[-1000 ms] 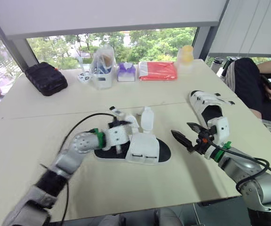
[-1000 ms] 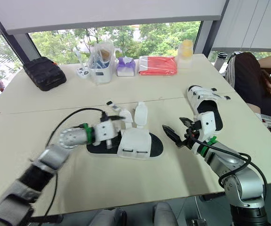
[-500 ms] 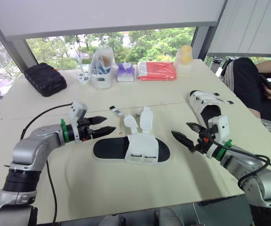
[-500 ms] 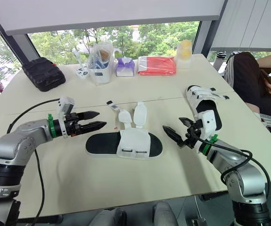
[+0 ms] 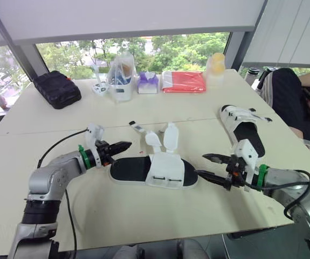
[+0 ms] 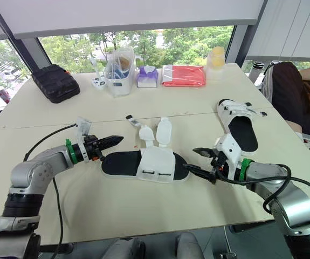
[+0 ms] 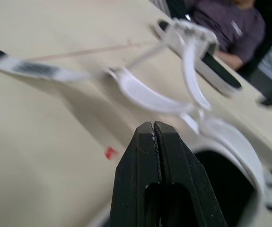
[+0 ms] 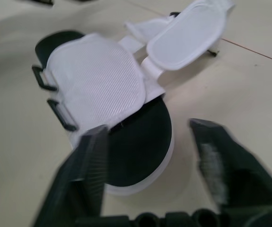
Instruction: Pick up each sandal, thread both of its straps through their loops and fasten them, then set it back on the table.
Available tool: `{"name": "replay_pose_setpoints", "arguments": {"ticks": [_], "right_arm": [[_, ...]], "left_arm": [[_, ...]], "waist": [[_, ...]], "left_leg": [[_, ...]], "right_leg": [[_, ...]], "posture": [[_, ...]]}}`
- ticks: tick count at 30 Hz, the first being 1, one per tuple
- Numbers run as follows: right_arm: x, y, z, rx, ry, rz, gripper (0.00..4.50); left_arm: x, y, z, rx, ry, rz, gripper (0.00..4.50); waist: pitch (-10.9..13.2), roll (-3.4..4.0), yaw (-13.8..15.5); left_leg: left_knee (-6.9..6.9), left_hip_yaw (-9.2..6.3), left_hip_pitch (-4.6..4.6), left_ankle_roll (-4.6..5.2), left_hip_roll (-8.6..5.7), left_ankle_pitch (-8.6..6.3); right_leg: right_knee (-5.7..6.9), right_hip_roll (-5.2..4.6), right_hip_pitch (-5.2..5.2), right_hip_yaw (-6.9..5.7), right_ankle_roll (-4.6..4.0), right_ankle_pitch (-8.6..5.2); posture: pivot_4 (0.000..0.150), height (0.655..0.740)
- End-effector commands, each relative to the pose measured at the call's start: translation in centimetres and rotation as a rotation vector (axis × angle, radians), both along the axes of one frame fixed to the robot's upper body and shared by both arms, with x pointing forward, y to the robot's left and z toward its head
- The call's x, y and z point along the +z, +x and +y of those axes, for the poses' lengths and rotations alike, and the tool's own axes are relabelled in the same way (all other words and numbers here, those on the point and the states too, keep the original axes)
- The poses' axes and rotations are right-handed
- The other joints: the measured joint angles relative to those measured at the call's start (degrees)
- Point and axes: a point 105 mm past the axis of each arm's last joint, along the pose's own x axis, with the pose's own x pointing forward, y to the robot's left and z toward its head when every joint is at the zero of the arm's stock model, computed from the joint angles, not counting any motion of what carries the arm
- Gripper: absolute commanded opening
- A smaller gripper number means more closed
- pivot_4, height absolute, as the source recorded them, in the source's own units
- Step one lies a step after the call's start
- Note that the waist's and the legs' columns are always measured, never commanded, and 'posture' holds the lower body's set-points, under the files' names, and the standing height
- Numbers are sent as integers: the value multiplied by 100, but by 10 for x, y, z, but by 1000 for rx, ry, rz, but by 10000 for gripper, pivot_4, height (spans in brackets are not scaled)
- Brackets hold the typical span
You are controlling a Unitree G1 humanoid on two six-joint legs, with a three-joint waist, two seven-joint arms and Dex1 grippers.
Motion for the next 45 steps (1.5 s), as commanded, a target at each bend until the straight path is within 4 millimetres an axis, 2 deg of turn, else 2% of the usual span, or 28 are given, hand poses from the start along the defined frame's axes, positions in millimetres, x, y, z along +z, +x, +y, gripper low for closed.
{"name": "replay_pose_setpoints", "arguments": {"ticks": [1, 3, 10, 11, 12, 13, 16, 20, 21, 25, 31, 36, 41, 44, 45], "right_arm": [[-12, -1, 6, 85, -67, -15, 11140], [-21, 2, 10, 121, -94, -13, 749], [-34, 14, 28, 197, -87, -2, 749], [-35, 15, 31, 203, -85, -3, 0], [-37, 14, 35, 215, -88, -4, 0], [-38, 14, 38, 224, -89, -6, 0], [-40, 13, 42, 238, -93, -8, 0], [-44, 13, 45, 248, -103, -9, 0], [-45, 13, 45, 248, -104, -9, 0], [-48, 15, 46, 248, -105, -4, 0], [-52, 17, 48, 245, -112, -6, 0], [-53, 17, 51, 244, -109, -10, 0], [-53, 19, 53, 234, -105, -17, 0], [-53, 20, 54, 228, -104, -22, 0], [-53, 20, 54, 226, -103, -23, 0]], "left_arm": [[13, 16, 8, 81, -34, -30, 0], [13, 23, 7, 88, -53, -12, 0], [-1, 37, 8, 94, -41, 43, 0], [-2, 38, 9, 97, -38, 49, 3950], [-5, 40, 11, 110, -47, 73, 5191], [-7, 41, 12, 121, -66, 95, 8562], [-10, 44, 15, 145, -108, 142, 22116], [-10, 38, 2, 76, -217, 226, 42947], [-11, 35, -5, 48, -251, 261, 44134], [-8, 35, -22, -25, -419, 399, 44134], [-19, 66, -37, 89, -489, 478, 44134], [-33, 92, -35, 258, -521, 488, 44134], [-33, 105, -33, 359, -513, 445, 44134], [-30, 108, -31, 380, -494, 403, 35316], [-29, 109, -31, 378, -487, 391, 30358]], "waist": [[1, -1, 7], [1, -3, 8], [1, -3, -33], [1, -3, -41], [1, -3, -58], [0, -4, -64], [0, -4, -73], [0, -5, -89], [-1, -6, -90], [-4, -11, -92], [-10, -21, -101], [-17, -33, -101], [-20, -38, -115], [-20, -38, -133], [-20, -38, -132]], "left_leg": [[0, 0, 0, -9, 0, 5], [0, 0, 0, -17, -1, 9], [0, -1, 2, -24, -1, 14], [0, -2, 2, -25, -1, 14], [0, -2, 1, -25, -1, 14], [0, -3, 0, -26, 0, 14], [0, -5, 0, -26, -2, 14], [0, -6, 0, -26, -1, 14], [0, -6, 0, -26, -1, 14], [0, -7, 1, -25, -2, 14], [-1, -8, 10, -30, -3, 16], [-6, -5, 24, -32, -6, 16], [-22, 0, 79, -17, -5, 6], [-22, -1, 80, -22, -4, 9], [-22, -1, 79, -22, -3, 9]], "right_leg": [[-1, 0, 0, 0, 0, 0], [-1, 0, 1, 0, 0, 0], [-3, 1, 1, 0, 0, 0], [-3, 1, 1, 0, 0, 0], [-4, 1, 1, 0, 0, 0], [-4, 0, 1, 0, 0, 0], [-5, 0, 2, -1, 0, 0], [-5, 1, 1, 0, 0, 0], [-5, 0, 1, 0, 0, 0], [-2, 1, 1, -1, 0, 0], [2, 3, 5, -2, 0, 1], [-3, 3, 17, -2, 0, 1], [-12, 6, 64, -2, 1, 0], [-11, 8, 64, -2, 1, 0], [-11, 9, 62, -1, 1, 0]], "posture": [[1500, 7400], [1500, 7400], [1500, 7400], [1500, 7400], [1500, 7400], [1500, 7400], [1500, 7400], [1500, 7400], [1500, 7400], [1500, 7400], [1500, 7400], [1500, 7400], [1500, 7400], [1500, 7400], [1500, 7400]]}}
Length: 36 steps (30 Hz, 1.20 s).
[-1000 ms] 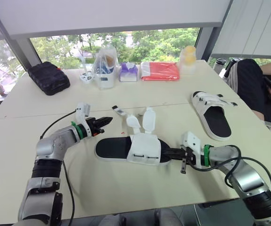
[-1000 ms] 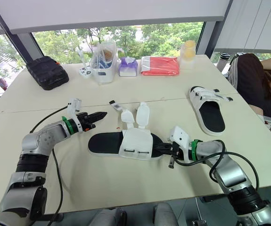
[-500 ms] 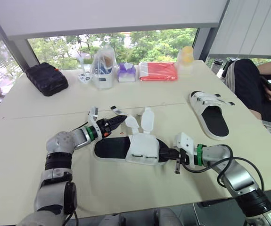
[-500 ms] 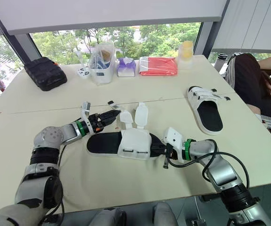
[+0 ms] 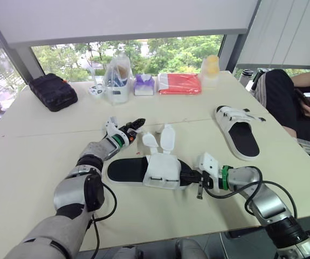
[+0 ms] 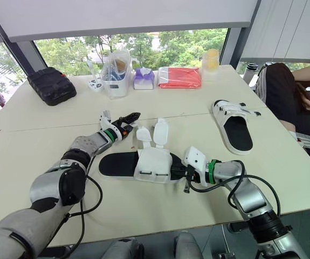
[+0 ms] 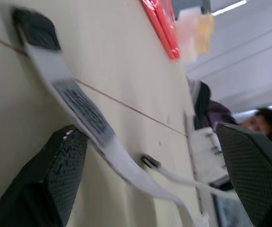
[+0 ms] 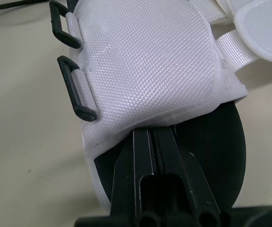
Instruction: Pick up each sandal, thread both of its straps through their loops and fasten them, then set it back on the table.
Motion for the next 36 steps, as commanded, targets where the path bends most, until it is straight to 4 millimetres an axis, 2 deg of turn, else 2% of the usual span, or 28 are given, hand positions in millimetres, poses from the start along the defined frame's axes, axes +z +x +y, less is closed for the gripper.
{"name": "replay_pose_setpoints", "arguments": {"ticks": [1, 5, 6, 12, 15, 17, 20, 22, 23, 25, 27, 30, 32, 34, 36], "right_arm": [[-4, 0, 4, 0, -4, 7, 0], [-4, 0, 4, -12, -1, 3, 0], [-4, 0, 4, -14, 0, 3, 0], [-5, 4, 3, -34, 2, -6, 0], [-7, 4, 1, -33, -8, -11, 0], [-8, 4, -1, -30, -13, -12, 0], [-9, 3, -4, -31, -19, -13, 0], [-10, 3, -7, -31, -22, -15, 0], [-11, 3, -8, -31, -28, -17, 0], [-12, 4, -11, -29, -39, -20, 0], [-14, 4, -12, -25, -44, -24, 0], [-14, 5, -12, -22, -42, -26, 0], [-15, 6, -11, -20, -38, -27, 0], [-15, 7, -10, -19, -35, -27, 0], [-16, 7, -9, -20, -32, -29, 0]], "left_arm": [[9, 5, 6, 25, 22, -47, 25166], [13, 5, 4, 13, 15, -58, 4327], [13, 5, 4, 12, 14, -56, 473], [24, 7, 10, 8, 30, -106, 473], [51, 3, -1, -180, 284, -354, 473], [59, -1, -8, -259, 353, -436, 473], [86, -14, -18, -424, 530, -715, 473], [96, -25, -25, -507, 640, -868, 473], [99, -35, -30, -571, 781, -1020, 473], [98, -58, -40, -677, 1040, -1305, 473], [94, -76, -44, -724, 1210, -1542, 473], [88, -95, -41, -750, 1415, -1871, 473], [85, -108, -31, -751, 1569, -2135, 473], [81, -115, -23, -787, 1622, -2280, 473], [86, -117, -23, -734, 1617, -2333, 473]], "waist": [[1, -1, 4], [0, -3, 15], [0, -3, 11], [1, -3, 1], [1, -4, 3], [1, -4, 16], [2, -5, 16], [2, -5, 17], [1, -4, 19], [-1, -1, 9], [-1, -1, 31], [1, -6, 55], [2, -7, 61], [1, -7, 66], [1, -7, 66]], "left_leg": [[0, 0, -2, -2, 0, 1], [0, -1, -4, 1, -1, -1], [0, -1, -4, 2, 0, -1], [0, -2, -4, 4, -1, -2], [0, -1, -3, 4, -1, -2], [0, 1, -6, 0, -2, 0], [0, 1, -8, 2, -2, -1], [-1, 1, -7, 2, 0, -1], [-1, 0, -9, 1, 3, -1], [-4, 4, -6, -1, 8, 0], [-8, 6, -4, -7, 11, 3], [-6, 5, -8, 2, 9, -2], [-6, 5, -8, 12, 8, -7], [-6, 5, -8, 13, 8, -7], [-6, 6, -4, 16, 7, -9]], "right_leg": [[0, 1, -2, 0, 0, 0], [0, 1, -3, 0, 0, 0], [1, 1, -3, 0, 0, 0], [2, 2, -4, 0, 0, 0], [3, 5, -4, 0, 0, 0], [2, 5, -4, -1, 0, 1], [1, 4, -4, 0, 0, 1], [0, 5, -4, 0, 0, 1], [-1, 4, -4, 1, -1, 0], [-6, 3, -4, 4, -1, 0], [-9, 2, -4, 7, -1, 0], [-12, -3, -4, 7, -3, 2], [-13, -4, -3, 6, -3, 2], [-15, -4, -3, 6, -3, 2], [-17, -4, 3, 5, -3, 2]], "posture": [[1500, 7400], [1500, 7400], [1500, 7400], [1500, 7400], [1500, 7400], [1500, 7400], [1500, 7400], [1500, 7400], [1500, 7400], [1500, 7400], [1500, 7400], [1500, 7400], [1500, 7400], [1500, 7400], [1500, 7400]]}}
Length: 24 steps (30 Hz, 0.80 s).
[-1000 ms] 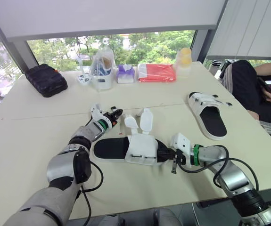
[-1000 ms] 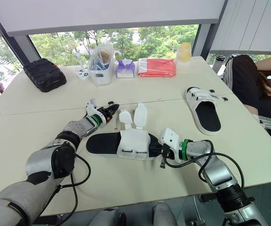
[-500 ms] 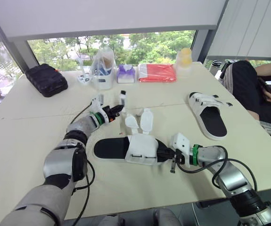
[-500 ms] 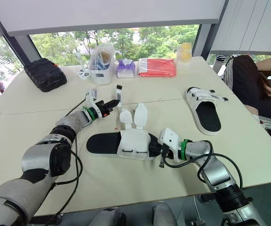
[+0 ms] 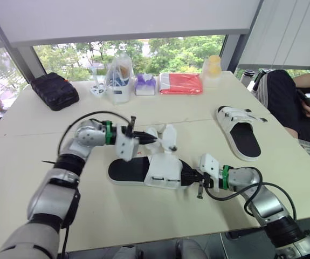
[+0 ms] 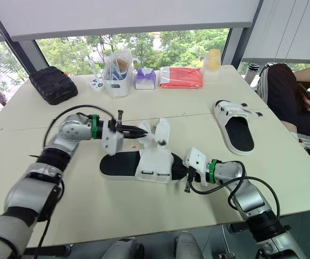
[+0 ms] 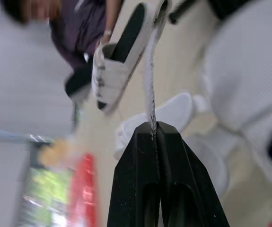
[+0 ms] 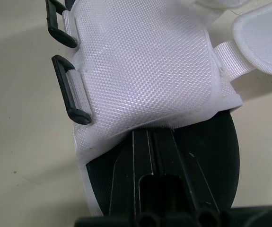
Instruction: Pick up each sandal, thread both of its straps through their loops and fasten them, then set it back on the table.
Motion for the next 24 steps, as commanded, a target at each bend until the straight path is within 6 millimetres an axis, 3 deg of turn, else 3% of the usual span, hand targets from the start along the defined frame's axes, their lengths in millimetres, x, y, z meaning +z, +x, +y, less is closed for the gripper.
{"name": "replay_pose_setpoints", "arguments": {"ticks": [1, 7, 11, 15, 21, 24], "right_arm": [[-12, 3, -3, -28, -35, 31, 0], [-12, 4, -6, -38, -29, 30, 0], [-12, 7, -4, -50, -17, 26, 0], [-11, 9, -2, -54, -7, 20, 0], [-10, 11, -2, -60, -4, 15, 0], [-10, 12, -3, -63, -4, 15, 0]], "left_arm": [[14, -8, -1, -94, -25, -150, 473], [10, -15, 0, -154, 25, -279, 473], [-2, 6, 3, -131, 65, -436, 473], [-14, 9, 4, -280, 46, -576, 473], [-22, 1, 6, -443, -7, -588, 473], [-15, 5, 6, -417, -46, -594, 8943]], "waist": [[-2, -3, -2], [-3, -4, -31], [-3, -6, -17], [-5, -13, -15], [-3, -16, -34], [-1, -20, -22]], "left_leg": [[0, 0, 1, 2, -1, 0], [1, -2, 3, 4, -1, 0], [1, -2, 4, 4, -8, 0], [3, -5, 5, 4, -10, 0], [1, -5, 3, 6, -10, -1], [1, -4, 2, 6, -10, -1]], "right_leg": [[0, 0, 2, 0, 0, 0], [8, 4, 2, -3, 2, 0], [10, 7, 3, -2, 4, -1], [14, 8, 8, -3, 10, -4], [25, 9, 0, -4, 20, -11], [25, 8, -1, -4, 20, -11]], "posture": [[1500, 7400], [1500, 7400], [1500, 7400], [1500, 7400], [1500, 7400], [1500, 7400]]}}
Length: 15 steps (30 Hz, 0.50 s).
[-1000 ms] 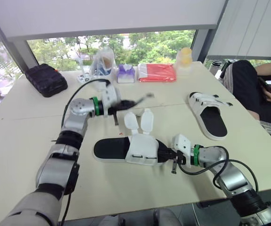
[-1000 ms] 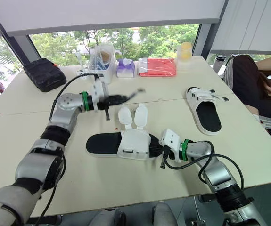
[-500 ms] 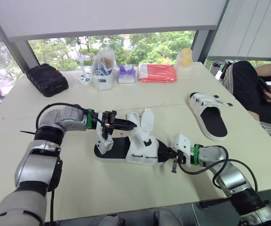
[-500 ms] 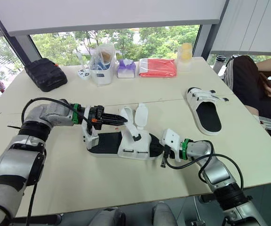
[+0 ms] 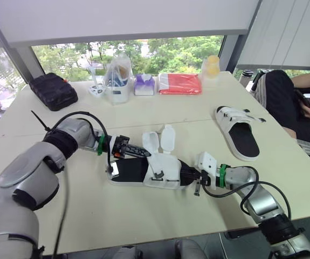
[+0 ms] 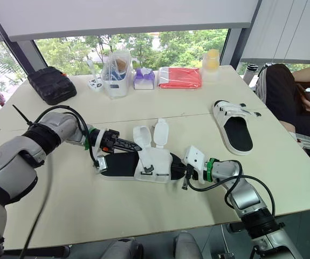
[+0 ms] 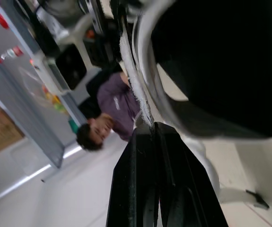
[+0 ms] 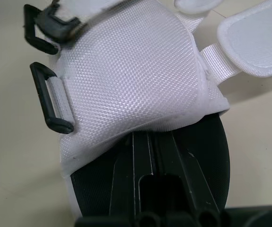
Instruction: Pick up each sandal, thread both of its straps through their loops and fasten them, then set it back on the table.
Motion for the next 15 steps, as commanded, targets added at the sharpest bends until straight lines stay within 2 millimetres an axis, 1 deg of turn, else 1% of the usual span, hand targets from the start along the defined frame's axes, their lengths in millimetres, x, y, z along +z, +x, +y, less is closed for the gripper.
{"name": "replay_pose_setpoints", "arguments": {"ticks": [1, 2, 4, 5, 6, 8, 9, 12, 13, 15], "right_arm": [[-10, 5, -7, -47, -32, 25, 0], [-10, 5, -7, -47, -32, 25, 0], [-11, 5, -7, -48, -35, 27, 0], [-12, 5, -7, -47, -37, 28, 0], [-13, 4, -7, -47, -38, 28, 0], [-13, 5, -7, -46, -37, 30, 0], [-13, 5, -7, -44, -38, 29, 0], [-14, 6, -7, -43, -37, 31, 0], [-15, 7, -7, -41, -39, 33, 0], [-16, 7, -7, -37, -41, 35, 0]], "left_arm": [[23, 7, -2, 5, -84, -28, 13808], [24, 7, -1, 11, -96, -24, 18749], [38, 11, 0, 58, -173, -1, 28315], [52, 14, 2, 99, -244, 23, 28315], [61, 15, 3, 124, -293, 40, 28315], [76, 14, 7, 155, -354, 76, 28315], [78, 11, 12, 168, -365, 102, 28315], [74, 2, 24, 200, -351, 164, 28315], [72, 2, 34, 256, -370, 215, 28315], [73, 5, 46, 338, -419, 293, 28315]], "waist": [[1, -3, 7], [1, -3, 6], [1, -3, 3], [1, -3, 2], [2, -4, 2], [3, -7, -2], [4, -7, -13], [2, -5, -14], [0, -4, -10], [-1, -4, -3]], "left_leg": [[0, 0, -1, 0, 0, 0], [0, 0, -1, 0, 0, 0], [0, 0, -1, 0, 0, 0], [0, 0, -1, 0, 0, 0], [0, 1, 0, 0, 1, 0], [0, 0, -1, -1, 4, 0], [0, 0, -1, -1, 4, 0], [-1, 3, 1, -1, 8, 0], [-1, 3, 2, -1, 8, 0], [-1, 4, 6, -1, 8, 0]], "right_leg": [[0, 0, 0, 0, 0, 0], [0, 0, 0, 0, 0, 0], [-1, -1, 0, 0, 0, 0], [-1, -1, 0, 0, 0, 0], [-1, -2, 0, 0, 0, 0], [-1, -2, -2, 0, -1, 0], [-1, -3, -2, 0, -1, 0], [0, -4, -5, 0, -1, 0], [0, -5, -3, 0, -1, 0], [0, -7, 0, 0, -1, 1]], "posture": [[1500, 7400], [1500, 7400], [1500, 7400], [1500, 7400], [1500, 7400], [1500, 7400], [1500, 7400], [1500, 7400], [1500, 7400], [1500, 7400]]}}
